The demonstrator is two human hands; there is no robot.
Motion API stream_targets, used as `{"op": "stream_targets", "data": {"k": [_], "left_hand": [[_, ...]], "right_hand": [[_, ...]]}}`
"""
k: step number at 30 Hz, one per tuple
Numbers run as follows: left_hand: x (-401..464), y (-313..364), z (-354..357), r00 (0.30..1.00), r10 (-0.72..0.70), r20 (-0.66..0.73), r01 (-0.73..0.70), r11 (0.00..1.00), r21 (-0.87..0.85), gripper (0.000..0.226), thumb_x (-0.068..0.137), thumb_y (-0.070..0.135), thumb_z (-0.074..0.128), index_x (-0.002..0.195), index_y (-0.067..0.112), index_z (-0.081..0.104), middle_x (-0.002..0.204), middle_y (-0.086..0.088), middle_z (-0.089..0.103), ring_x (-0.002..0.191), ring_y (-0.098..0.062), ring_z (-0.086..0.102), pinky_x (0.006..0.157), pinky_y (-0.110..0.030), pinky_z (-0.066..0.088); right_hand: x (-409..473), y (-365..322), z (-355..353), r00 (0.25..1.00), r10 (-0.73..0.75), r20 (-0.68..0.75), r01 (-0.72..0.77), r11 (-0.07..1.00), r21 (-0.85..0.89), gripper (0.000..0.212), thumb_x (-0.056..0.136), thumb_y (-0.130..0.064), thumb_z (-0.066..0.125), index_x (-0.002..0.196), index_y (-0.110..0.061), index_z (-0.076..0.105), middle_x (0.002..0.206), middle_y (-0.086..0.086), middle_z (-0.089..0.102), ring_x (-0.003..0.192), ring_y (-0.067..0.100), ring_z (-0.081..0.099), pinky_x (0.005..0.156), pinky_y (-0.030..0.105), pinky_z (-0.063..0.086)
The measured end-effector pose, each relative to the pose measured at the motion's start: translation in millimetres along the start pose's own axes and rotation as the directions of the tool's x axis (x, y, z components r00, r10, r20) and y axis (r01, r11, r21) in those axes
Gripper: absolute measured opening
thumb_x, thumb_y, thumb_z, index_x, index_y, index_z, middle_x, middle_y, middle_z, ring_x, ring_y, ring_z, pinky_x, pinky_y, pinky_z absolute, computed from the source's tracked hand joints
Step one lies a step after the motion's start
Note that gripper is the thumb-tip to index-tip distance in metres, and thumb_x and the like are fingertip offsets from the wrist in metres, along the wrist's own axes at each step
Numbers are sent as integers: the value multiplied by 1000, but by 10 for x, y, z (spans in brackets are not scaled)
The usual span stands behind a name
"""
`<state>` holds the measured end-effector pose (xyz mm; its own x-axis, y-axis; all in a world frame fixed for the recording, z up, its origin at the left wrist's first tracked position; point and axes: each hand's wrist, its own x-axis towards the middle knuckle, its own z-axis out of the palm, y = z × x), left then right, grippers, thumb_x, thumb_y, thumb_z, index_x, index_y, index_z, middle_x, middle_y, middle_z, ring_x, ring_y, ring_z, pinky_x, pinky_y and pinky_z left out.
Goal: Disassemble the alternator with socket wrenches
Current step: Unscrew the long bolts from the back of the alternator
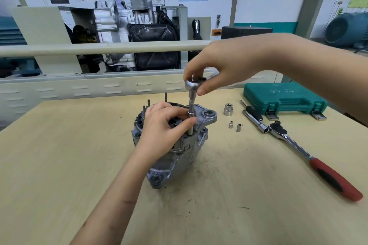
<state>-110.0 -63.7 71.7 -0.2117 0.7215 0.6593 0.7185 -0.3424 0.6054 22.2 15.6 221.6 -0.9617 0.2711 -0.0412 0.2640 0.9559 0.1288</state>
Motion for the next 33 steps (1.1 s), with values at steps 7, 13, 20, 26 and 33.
{"op": "stream_targets", "data": {"k": [7, 13, 20, 26, 33], "left_hand": [[-4, 12, 23, 1000, 10, -29, -9, 1000, 13, 21, 71, 26, 75, 67, 37, 58, 61, 32, 55, 83, 22, 40, 91, -38, 30], [-2, 5, 22, 1000, -3, -28, 4, 1000, 19, 22, 72, 29, 73, 66, 42, 56, 65, 26, 51, 84, 19, 40, 91, -39, 33], [-1, -67, -1, 998, -2, 63, -4, 996, 91, 16, 79, 32, 66, 93, 24, 71, 83, 21, 45, 90, 27, 28, 85, -17, 17], [4, -22, -11, 997, -54, 52, 51, 997, 64, 16, 76, 36, 68, 71, 44, 55, 80, 23, 47, 89, 7, 35, 82, -18, 20], [2, -10, 6, 1000, -17, 12, 16, 999, 50, 18, 74, 32, 72, 68, 41, 57, 74, 25, 49, 89, 18, 38, 83, -22, 22]], "right_hand": [[10, -77, 29, 997, 63, -55, -70, 988, -139, 57, 67, -65, 40, 82, -13, 57, 67, -4, 58, 58, 12, 46, 51, 26, 34], [34, -90, 43, 998, 41, -41, -47, 988, -145, 50, 74, -61, 41, 85, -15, 58, 69, -4, 59, 62, 13, 50, 55, 28, 37], [1, -22, -8, 998, -62, 16, 63, 997, -53, 16, 88, -35, 54, 74, -32, 47, 76, -16, 56, 71, 3, 50, 67, 24, 39], [-8, 26, 10, 992, -125, 14, 125, 992, -3, 13, 88, -28, 56, 78, -32, 51, 78, -13, 56, 71, 7, 48, 68, 24, 38], [-3, 73, 25, 998, -62, 3, 61, 996, 59, 24, 86, -35, 56, 107, -24, 59, 98, -13, 62, 86, -5, 52, 75, 12, 37]]}}
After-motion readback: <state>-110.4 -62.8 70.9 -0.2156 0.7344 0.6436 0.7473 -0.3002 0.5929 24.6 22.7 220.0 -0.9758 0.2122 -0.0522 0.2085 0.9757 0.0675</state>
